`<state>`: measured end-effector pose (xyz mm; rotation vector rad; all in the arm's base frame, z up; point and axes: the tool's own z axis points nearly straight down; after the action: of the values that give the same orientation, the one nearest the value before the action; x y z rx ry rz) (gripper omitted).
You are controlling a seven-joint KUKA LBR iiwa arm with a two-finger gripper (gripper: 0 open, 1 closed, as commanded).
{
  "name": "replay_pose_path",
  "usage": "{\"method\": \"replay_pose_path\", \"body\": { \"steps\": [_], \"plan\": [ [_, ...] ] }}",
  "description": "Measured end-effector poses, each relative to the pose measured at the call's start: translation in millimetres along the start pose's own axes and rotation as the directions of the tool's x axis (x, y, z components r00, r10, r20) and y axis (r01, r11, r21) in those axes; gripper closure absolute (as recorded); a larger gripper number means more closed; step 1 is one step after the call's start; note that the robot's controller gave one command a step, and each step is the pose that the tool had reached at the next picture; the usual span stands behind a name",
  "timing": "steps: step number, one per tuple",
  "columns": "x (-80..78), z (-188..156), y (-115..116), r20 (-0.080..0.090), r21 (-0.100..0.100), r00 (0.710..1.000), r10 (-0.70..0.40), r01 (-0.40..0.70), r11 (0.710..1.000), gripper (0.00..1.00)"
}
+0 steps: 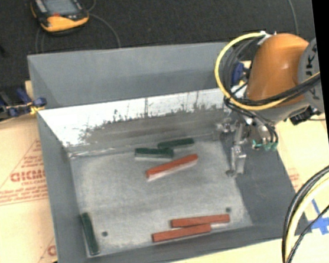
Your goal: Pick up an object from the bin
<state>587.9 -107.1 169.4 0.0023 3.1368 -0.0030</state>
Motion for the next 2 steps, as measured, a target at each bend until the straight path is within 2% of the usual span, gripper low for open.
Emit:
{"method": "replay_pose_path", "body": {
  "steps": [1,2],
  "plan": [
    [-27.0,40.8,12.2,0.008,0.000,0.998,0.062,-0.062,0.998,0.00],
    [-43.6,78.2,36.0,0.000,-0.001,0.999,-0.042,0.042,0.999,0.00]
  ]
}}
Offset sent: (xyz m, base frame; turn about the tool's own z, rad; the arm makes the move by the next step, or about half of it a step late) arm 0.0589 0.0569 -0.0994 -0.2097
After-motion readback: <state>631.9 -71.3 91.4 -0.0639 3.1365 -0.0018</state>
